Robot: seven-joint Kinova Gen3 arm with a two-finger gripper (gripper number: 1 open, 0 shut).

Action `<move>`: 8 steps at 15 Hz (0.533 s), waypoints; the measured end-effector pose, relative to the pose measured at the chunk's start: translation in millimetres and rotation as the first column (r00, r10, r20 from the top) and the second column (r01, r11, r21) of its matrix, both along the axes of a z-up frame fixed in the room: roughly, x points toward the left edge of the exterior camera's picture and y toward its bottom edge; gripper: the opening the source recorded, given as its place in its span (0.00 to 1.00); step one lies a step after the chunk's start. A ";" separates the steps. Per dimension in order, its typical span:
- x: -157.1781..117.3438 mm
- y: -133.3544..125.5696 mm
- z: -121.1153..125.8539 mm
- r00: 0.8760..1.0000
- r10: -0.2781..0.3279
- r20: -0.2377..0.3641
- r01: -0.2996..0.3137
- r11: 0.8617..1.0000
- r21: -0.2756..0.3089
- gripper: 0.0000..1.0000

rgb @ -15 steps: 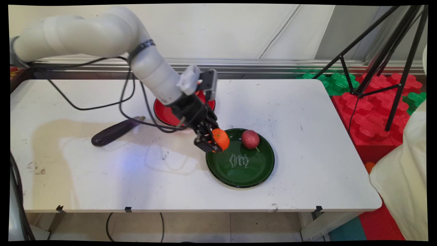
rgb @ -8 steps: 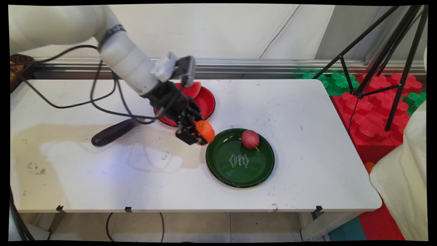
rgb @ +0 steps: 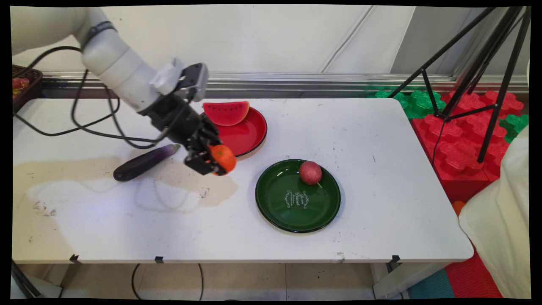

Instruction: Place the picked object on the table

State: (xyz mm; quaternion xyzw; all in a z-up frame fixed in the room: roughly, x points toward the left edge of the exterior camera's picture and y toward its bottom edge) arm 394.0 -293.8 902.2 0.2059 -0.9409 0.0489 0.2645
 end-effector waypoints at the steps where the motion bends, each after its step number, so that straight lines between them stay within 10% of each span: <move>1: 9.2 3.3 -0.7 1.000 0.003 0.014 -0.003 1.000 0.005 0.00; 8: 49.9 4.5 -18.2 0.996 0.033 0.083 -0.035 0.999 0.026 0.00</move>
